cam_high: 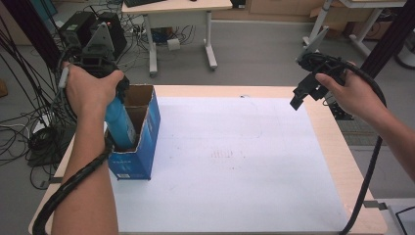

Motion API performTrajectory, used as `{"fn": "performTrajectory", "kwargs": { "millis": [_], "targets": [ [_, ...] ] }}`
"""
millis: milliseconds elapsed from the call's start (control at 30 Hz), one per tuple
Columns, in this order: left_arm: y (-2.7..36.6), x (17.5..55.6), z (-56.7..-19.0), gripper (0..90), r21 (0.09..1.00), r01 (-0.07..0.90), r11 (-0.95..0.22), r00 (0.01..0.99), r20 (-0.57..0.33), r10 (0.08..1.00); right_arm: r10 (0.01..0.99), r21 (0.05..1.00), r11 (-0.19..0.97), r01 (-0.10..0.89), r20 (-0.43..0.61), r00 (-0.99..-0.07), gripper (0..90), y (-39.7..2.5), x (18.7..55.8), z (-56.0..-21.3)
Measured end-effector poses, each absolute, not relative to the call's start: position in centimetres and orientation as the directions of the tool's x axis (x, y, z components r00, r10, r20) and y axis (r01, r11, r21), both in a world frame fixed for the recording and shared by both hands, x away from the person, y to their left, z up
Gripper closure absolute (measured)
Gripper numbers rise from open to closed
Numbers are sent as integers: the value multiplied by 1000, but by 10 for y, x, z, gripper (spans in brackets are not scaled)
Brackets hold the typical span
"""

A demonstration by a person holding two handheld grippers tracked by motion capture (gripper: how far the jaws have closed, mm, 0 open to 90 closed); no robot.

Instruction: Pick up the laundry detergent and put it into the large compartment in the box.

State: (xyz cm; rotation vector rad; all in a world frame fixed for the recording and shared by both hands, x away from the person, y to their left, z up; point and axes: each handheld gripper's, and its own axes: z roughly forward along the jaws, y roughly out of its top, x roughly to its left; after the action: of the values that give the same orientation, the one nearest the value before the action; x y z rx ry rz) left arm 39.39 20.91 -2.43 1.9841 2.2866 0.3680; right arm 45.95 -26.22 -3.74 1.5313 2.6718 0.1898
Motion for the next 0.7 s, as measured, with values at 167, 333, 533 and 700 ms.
{"fn": "performTrajectory", "kwargs": {
  "millis": [167, 333, 533, 700],
  "targets": [
    [207, 398, -39, 387, 218, 969, 114, -139, 100, 985, 864, 141, 497, 856, 13, -503, 37, -261, 458, -38],
    [208, 399, -48, 386, 207, 972, 112, -133, 90, 987, 862, 144, 500, 854, 15, -507, 37, -259, 458, -39],
    [206, 404, -60, 386, 189, 977, 97, -116, 93, 989, 858, 138, 507, 851, 12, -514, 38, -256, 458, -42],
    [205, 406, -70, 386, 180, 980, 91, -109, 97, 989, 859, 150, 505, 850, 10, -512, 38, -255, 455, -42]
  ]
}}
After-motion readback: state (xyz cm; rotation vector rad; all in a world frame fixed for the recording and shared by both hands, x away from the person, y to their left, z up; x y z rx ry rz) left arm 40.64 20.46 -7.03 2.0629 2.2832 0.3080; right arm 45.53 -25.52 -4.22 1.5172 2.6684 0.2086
